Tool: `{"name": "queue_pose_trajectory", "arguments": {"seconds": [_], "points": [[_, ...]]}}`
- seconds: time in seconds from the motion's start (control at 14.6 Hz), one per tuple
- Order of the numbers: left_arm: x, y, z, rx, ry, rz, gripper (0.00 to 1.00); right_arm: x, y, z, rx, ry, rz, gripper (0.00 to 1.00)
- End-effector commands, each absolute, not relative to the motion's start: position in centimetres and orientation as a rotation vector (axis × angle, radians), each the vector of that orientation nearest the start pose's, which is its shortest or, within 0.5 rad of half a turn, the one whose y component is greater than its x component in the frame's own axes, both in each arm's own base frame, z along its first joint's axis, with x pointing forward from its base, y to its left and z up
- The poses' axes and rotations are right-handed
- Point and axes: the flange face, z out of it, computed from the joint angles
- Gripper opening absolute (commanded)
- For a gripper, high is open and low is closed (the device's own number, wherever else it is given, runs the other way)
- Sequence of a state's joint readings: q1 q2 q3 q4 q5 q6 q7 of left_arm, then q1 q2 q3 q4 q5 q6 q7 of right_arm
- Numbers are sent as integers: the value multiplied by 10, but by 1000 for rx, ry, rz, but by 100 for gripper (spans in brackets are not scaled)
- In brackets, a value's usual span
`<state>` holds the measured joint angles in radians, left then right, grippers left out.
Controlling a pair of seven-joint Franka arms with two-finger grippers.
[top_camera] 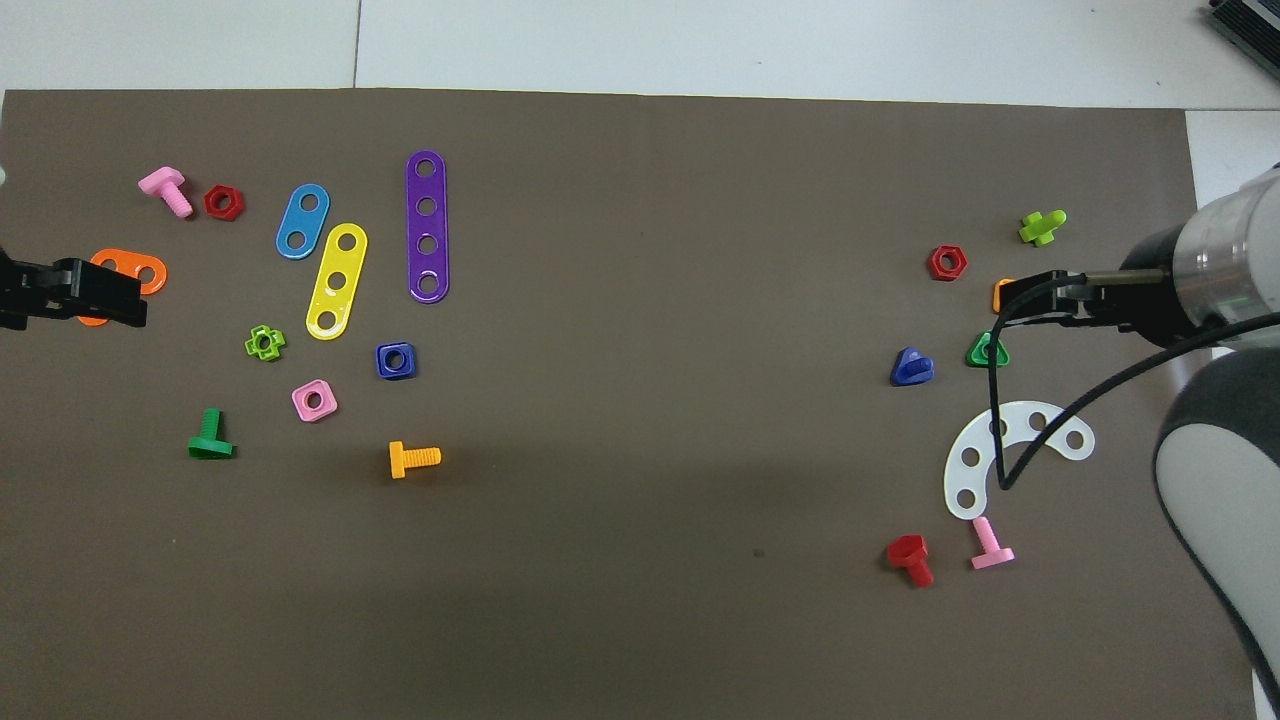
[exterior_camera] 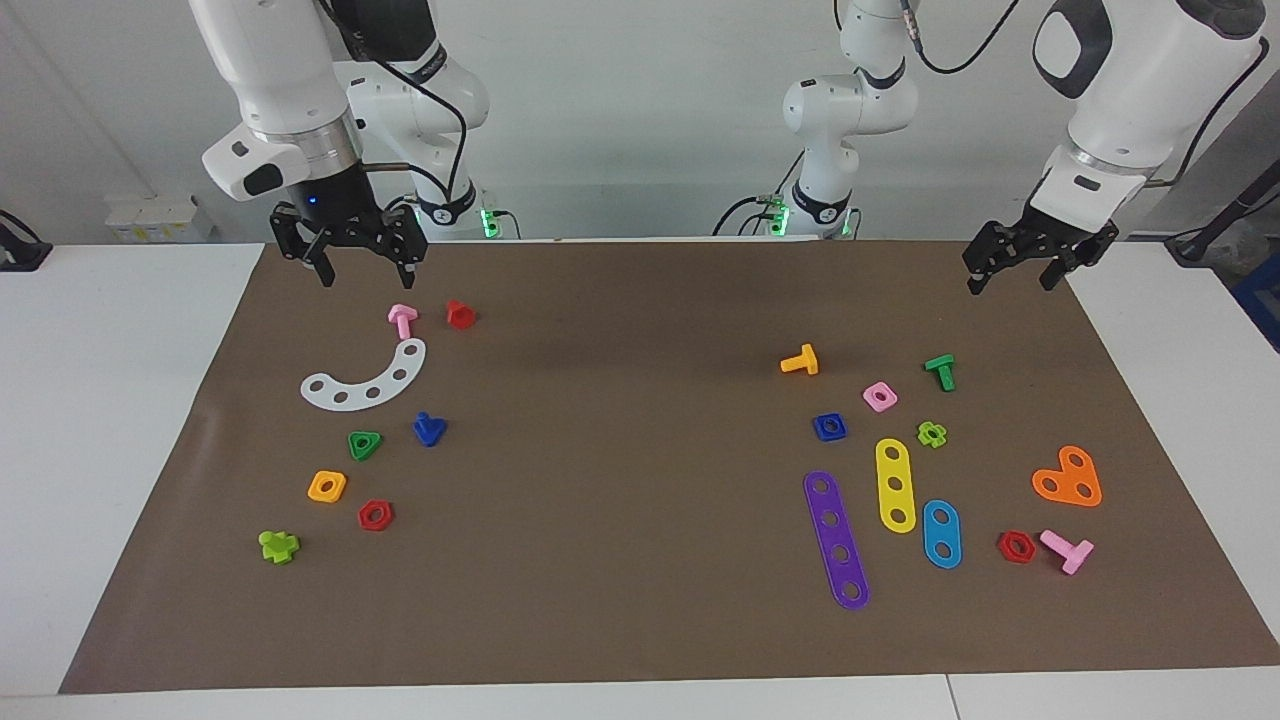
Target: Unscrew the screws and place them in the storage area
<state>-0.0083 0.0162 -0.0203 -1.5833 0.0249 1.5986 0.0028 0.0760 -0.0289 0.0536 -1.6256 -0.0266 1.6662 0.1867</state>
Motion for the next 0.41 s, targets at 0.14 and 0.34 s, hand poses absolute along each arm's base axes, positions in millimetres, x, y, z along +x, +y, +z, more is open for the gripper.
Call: {"name": "queue_pose_trajectory", "arguments": {"seconds": [0.14,0.34], "points": [[559,-12,610,-3128,37,0,100,546,67,622,-3169,51,-132,100],[559,-12,610,-3128,37,0,100,545,67,623,-3169,63,-133,100]]}}
